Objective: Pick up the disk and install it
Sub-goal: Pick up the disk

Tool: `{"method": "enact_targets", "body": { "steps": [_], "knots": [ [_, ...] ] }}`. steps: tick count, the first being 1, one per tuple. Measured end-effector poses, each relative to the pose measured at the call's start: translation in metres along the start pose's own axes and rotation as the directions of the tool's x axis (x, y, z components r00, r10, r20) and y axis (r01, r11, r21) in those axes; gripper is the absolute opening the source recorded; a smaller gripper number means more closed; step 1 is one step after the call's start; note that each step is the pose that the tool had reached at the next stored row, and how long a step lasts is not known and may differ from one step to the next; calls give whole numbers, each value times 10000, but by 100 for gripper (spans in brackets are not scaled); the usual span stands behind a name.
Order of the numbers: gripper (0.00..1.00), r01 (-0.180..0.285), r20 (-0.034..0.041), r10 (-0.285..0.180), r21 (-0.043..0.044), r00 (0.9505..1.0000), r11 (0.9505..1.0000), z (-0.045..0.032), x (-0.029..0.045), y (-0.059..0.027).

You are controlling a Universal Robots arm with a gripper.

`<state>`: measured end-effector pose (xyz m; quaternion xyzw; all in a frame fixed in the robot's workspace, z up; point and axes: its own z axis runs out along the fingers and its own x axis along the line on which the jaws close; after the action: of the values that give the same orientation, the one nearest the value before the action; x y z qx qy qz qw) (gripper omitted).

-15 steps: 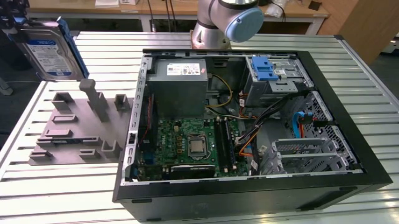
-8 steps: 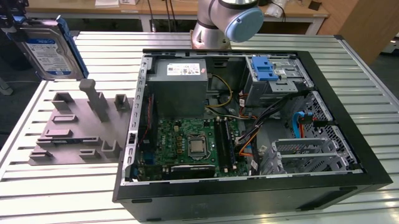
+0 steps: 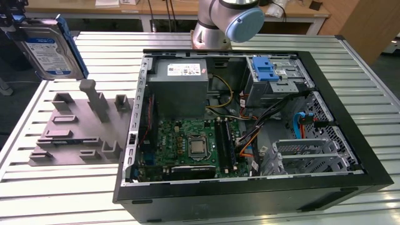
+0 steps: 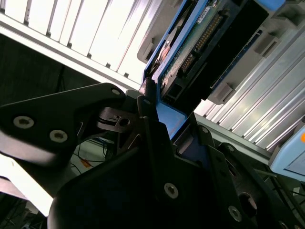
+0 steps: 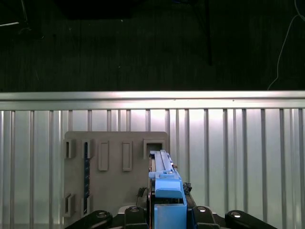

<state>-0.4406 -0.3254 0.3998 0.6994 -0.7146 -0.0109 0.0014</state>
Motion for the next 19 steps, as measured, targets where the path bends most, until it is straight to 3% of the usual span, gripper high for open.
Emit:
{"method": "enact_targets", "body": {
  "steps": [19],
  "knots": [
    [36,-1,0,1,0,10000,10000,-42,-1,1]
  ]
}}
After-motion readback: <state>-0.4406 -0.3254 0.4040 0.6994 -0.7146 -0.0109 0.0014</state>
